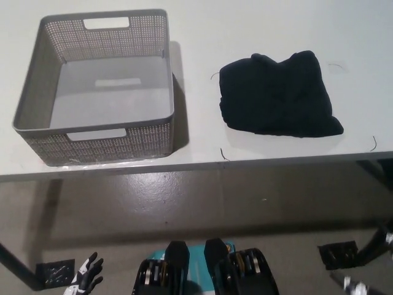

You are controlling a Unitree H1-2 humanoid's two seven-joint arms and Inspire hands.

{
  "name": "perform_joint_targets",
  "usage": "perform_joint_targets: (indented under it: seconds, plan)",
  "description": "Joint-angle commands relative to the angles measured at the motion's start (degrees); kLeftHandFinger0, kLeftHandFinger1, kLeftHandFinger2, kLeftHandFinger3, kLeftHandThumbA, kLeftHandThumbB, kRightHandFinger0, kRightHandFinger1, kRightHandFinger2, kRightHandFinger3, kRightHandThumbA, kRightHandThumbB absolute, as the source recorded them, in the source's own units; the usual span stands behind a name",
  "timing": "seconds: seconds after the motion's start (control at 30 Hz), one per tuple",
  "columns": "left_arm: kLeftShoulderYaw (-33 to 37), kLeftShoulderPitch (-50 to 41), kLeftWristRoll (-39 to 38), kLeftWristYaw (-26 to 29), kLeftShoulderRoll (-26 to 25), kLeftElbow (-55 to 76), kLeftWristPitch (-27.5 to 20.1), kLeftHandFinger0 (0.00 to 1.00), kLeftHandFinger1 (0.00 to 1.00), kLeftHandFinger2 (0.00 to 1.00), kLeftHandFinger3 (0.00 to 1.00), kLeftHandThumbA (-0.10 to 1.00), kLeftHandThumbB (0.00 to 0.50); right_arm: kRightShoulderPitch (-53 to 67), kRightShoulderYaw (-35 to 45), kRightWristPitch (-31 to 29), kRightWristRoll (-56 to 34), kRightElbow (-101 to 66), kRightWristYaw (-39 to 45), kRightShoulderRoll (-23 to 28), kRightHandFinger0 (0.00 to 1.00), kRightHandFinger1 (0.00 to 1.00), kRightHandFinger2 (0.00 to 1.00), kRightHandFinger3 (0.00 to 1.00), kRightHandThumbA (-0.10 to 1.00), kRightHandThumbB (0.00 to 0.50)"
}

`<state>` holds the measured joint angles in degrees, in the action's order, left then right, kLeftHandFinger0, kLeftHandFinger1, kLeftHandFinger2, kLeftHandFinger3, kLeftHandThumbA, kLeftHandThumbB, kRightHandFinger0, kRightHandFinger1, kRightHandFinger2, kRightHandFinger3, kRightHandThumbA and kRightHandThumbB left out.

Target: Use the right hand to pick up a t shirt on the right hand side and place it into a contianer on the left side

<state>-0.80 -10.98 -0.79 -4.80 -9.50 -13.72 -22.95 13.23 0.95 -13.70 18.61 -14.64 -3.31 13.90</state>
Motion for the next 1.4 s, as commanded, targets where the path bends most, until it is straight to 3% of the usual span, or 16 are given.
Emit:
perform_joint_targets:
  seconds: [0.0, 0.23, 0.43, 0.9, 1.37]
  plan:
    - [-1.1, 0.3, -1.1, -1.3, -1.0, 1.0, -4.0, 1.0, 1.0, 1.0, 1.0, 1.0, 0.341, -8.5, 1.5, 10.3, 9.7, -7.3, 3.7, 2.6, 1.0, 1.0, 1.0, 1.0, 1.0, 0.5]
    - [-1.4, 0.3, -1.7, -2.4, -0.6, 1.0, -4.0, 1.0, 1.0, 1.0, 1.0, 1.0, 0.329, -21.5, -0.3, 17.8, 16.7, -6.2, 6.7, 3.5, 1.0, 1.0, 1.0, 1.0, 0.99, 0.5]
    - [-1.6, 0.7, -0.9, -2.3, -0.7, 1.2, -4.0, 1.0, 1.0, 1.0, 1.0, 1.0, 0.323, -29.4, -4.3, 20.7, 21.5, -1.1, 8.0, 2.9, 1.0, 1.0, 1.0, 1.0, 1.0, 0.5]
    - [-1.8, 0.7, -1.0, -3.1, -0.8, 1.6, -4.0, 1.0, 1.0, 1.0, 1.0, 1.0, 0.355, -36.4, -12.9, 21.3, 24.4, 12.4, 8.0, 1.8, 1.0, 1.0, 1.0, 1.0, 1.0, 0.5]
    - [-1.9, 0.3, -0.8, -3.4, -0.6, 1.4, -4.0, 1.0, 1.0, 1.0, 1.0, 1.0, 0.335, -42.2, -17.2, 22.5, 25.3, 22.8, 7.2, 0.2, 1.0, 1.0, 1.0, 1.0, 1.0, 0.5]
